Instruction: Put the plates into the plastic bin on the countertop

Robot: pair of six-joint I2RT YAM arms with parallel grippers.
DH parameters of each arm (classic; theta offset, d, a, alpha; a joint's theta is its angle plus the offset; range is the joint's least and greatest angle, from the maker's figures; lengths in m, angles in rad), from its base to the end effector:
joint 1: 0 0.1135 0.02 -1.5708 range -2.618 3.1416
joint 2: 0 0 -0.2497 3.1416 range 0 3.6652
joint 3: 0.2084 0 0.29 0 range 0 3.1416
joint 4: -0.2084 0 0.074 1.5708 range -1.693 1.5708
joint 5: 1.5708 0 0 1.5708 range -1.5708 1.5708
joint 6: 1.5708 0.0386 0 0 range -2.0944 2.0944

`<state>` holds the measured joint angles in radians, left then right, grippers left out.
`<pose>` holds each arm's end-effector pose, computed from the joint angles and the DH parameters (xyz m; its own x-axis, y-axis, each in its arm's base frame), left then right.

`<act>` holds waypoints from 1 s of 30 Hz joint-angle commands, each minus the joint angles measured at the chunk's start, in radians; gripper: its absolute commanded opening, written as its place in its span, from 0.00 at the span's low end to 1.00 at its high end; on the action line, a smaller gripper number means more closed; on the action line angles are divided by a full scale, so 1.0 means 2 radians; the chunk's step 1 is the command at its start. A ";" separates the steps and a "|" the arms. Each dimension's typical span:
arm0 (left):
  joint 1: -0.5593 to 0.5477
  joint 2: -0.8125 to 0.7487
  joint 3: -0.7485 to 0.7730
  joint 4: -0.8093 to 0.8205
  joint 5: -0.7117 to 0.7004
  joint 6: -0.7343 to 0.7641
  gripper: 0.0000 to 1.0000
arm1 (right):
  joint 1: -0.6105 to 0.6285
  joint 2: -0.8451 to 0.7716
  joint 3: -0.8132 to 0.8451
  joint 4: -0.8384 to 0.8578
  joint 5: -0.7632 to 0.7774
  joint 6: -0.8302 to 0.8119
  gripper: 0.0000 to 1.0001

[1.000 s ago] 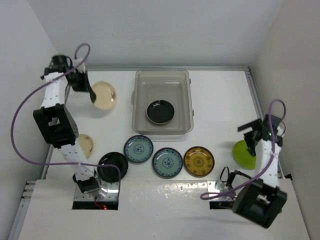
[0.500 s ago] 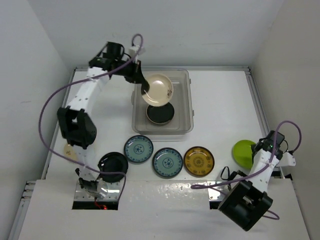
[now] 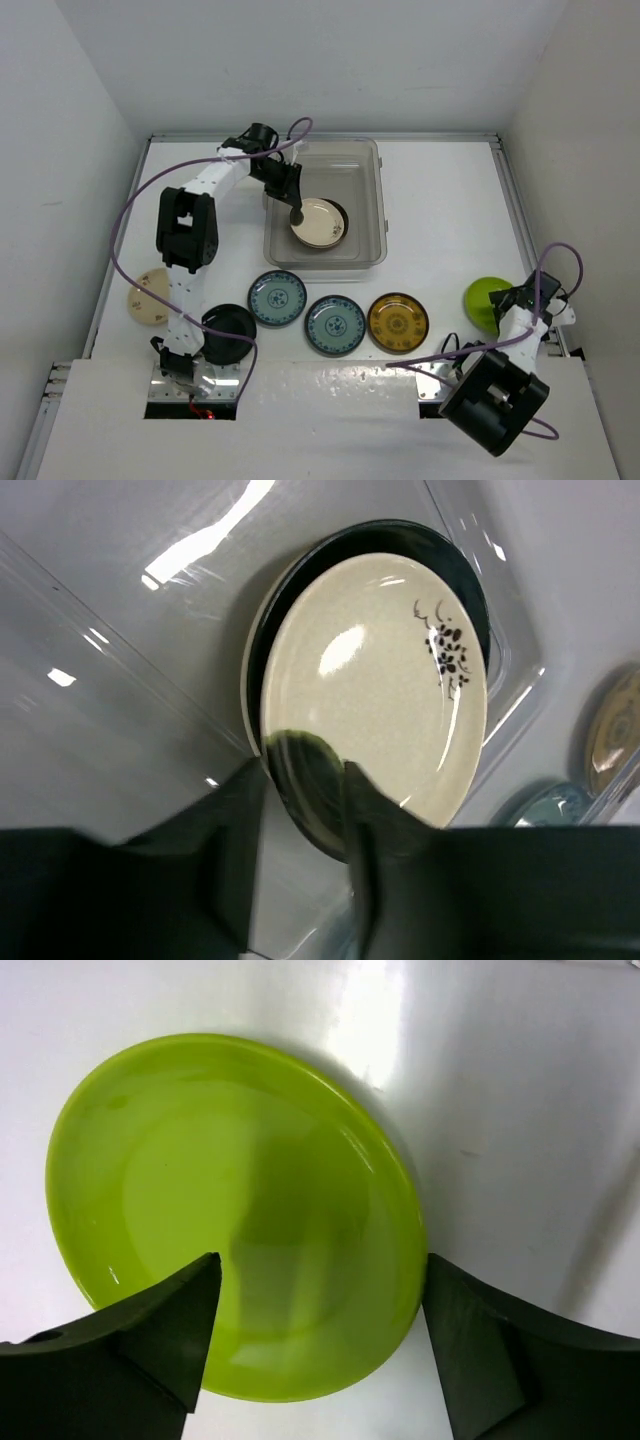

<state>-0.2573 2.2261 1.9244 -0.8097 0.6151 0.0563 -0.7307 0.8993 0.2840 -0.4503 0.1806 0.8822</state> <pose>0.4853 -0.1507 0.1899 -0.8398 0.2685 -0.4718 0.5033 0.7107 -0.4914 0.1333 -0.1287 0.0962 0.1428 0.8920 -0.4289 0.9615 -0.0223 0.2738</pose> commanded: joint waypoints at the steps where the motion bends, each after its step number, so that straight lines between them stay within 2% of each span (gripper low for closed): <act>1: -0.007 -0.003 0.010 0.015 -0.026 0.008 0.43 | -0.001 0.019 -0.015 0.085 -0.062 -0.023 0.75; 2: -0.007 -0.003 0.010 0.015 -0.031 0.008 0.53 | -0.001 0.024 -0.014 0.094 -0.063 -0.024 0.69; 3: -0.007 -0.003 0.010 0.015 -0.036 0.008 0.57 | -0.002 0.039 -0.013 0.096 -0.063 -0.024 0.65; 4: -0.007 -0.003 0.010 0.015 -0.036 0.008 0.60 | -0.001 0.046 -0.009 0.102 -0.065 -0.026 0.60; 6: -0.007 -0.020 0.019 0.015 -0.041 0.013 0.66 | -0.002 0.069 -0.006 0.110 -0.073 -0.031 0.42; 11: 0.022 -0.066 0.047 0.015 -0.041 0.013 0.73 | -0.002 0.118 0.009 0.129 -0.099 -0.050 0.00; 14: 0.050 -0.106 0.053 0.015 -0.041 0.013 0.75 | 0.021 0.129 0.043 0.116 -0.122 -0.057 0.00; 16: 0.069 -0.128 0.036 0.015 -0.036 0.013 0.77 | 0.065 0.105 0.063 0.107 -0.105 -0.055 0.00; 21: 0.168 -0.196 -0.027 -0.005 -0.037 0.040 0.84 | 0.167 0.073 0.185 0.089 -0.053 -0.028 0.00; 22: 0.185 -0.203 -0.052 -0.018 -0.049 0.050 0.84 | 0.218 0.076 0.223 0.091 -0.028 -0.025 0.00; 23: 0.223 -0.208 -0.066 -0.024 -0.055 0.050 0.84 | 0.238 0.083 0.260 0.094 -0.019 -0.025 0.00; 27: 0.327 -0.231 -0.153 -0.030 -0.074 0.068 0.84 | 0.396 0.131 0.370 0.115 0.033 -0.049 0.00; 29: 0.386 -0.246 -0.203 -0.030 -0.084 0.081 0.85 | 0.455 0.190 0.422 0.125 0.029 -0.065 0.00; 30: 0.404 -0.251 -0.217 -0.030 -0.089 0.095 0.86 | 0.507 0.207 0.437 0.122 0.023 -0.077 0.00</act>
<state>0.4541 1.7588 1.5753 -0.8089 0.4759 0.1768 0.1246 1.2171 1.0645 -0.2340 0.1978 0.7849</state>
